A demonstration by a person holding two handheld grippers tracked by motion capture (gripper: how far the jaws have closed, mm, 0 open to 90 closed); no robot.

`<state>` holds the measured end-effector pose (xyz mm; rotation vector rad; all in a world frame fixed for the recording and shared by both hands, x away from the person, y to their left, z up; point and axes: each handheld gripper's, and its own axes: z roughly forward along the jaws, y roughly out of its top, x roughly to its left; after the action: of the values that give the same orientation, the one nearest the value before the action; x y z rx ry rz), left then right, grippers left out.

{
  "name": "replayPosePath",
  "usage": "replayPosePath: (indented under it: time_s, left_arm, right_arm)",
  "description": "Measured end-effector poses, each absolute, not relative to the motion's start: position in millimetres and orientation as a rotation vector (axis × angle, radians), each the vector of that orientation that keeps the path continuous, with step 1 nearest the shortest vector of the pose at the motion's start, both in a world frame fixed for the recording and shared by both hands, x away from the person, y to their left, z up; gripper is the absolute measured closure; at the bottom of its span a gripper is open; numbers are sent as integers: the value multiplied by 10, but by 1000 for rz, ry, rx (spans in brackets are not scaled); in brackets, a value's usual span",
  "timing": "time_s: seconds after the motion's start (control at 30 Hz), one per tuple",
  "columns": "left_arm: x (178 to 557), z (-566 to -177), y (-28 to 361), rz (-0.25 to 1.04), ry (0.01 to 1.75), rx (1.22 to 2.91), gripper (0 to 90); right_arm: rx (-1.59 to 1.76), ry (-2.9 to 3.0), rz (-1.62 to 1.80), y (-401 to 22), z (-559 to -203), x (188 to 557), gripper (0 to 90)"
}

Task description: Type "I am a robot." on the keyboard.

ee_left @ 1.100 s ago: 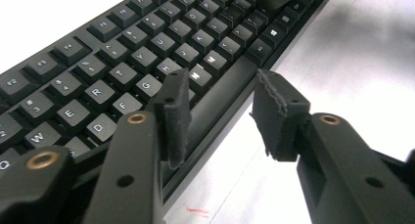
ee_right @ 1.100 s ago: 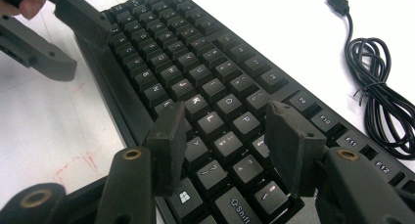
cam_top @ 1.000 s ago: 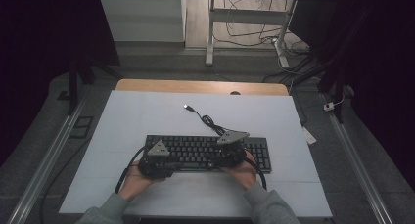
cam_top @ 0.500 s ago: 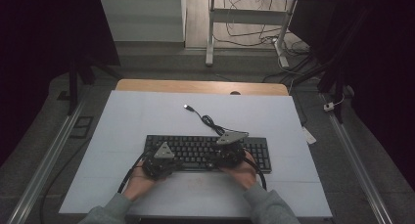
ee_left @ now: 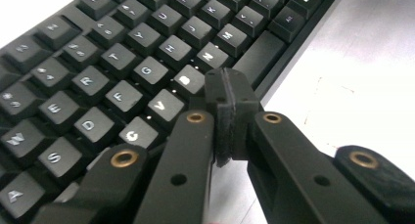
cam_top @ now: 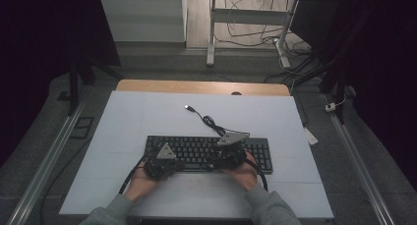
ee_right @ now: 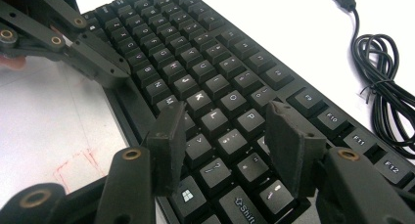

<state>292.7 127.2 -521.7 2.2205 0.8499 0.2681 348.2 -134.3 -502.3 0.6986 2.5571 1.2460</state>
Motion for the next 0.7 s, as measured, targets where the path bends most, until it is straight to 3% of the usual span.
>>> replayPosePath:
  time_s: [0.43, 0.7]
  left_arm:
    - [2904, -5036, 1542, 278, 896, 2091, 846]
    - [2936, -5030, 1643, 259, 956, 2047, 606]
  right_arm:
    - [698, 2552, 1249, -1359, -5012, 3487, 502]
    - [699, 2554, 1246, -1356, -5017, 3487, 497]
